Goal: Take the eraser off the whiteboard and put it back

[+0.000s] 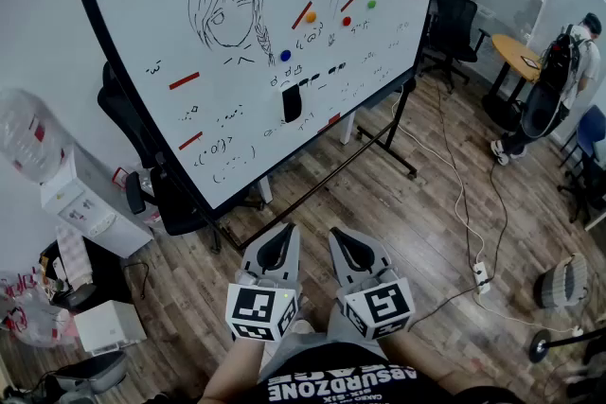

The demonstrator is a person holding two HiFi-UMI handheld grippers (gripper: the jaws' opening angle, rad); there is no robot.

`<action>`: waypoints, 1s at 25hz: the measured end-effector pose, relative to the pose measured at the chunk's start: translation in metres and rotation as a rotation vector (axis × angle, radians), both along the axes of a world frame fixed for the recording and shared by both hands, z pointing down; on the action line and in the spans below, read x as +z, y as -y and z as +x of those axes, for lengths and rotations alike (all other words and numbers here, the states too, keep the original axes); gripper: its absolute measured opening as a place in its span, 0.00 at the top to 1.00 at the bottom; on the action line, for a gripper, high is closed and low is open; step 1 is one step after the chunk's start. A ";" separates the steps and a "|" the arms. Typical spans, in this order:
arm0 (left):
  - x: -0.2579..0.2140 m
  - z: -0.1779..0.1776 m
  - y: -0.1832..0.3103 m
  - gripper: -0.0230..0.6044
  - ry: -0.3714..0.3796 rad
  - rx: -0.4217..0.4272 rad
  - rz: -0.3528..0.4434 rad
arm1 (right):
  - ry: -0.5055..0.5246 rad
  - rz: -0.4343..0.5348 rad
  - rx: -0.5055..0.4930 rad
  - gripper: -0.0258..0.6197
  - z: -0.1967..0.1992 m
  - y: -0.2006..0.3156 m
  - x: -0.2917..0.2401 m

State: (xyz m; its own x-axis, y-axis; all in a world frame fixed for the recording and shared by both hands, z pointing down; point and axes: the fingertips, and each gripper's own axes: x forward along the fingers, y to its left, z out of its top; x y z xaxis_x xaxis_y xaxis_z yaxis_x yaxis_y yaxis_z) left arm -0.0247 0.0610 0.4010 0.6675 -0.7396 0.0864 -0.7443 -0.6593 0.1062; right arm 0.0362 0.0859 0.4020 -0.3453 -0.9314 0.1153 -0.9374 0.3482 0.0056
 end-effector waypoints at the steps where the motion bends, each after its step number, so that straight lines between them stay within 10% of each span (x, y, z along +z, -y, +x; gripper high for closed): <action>1: 0.000 0.000 0.000 0.96 0.001 0.000 0.001 | 0.000 0.003 0.001 0.96 0.000 0.000 0.000; 25: 0.008 0.012 0.068 0.96 0.038 0.017 -0.017 | 0.051 0.036 -0.013 0.96 0.011 0.079 -0.006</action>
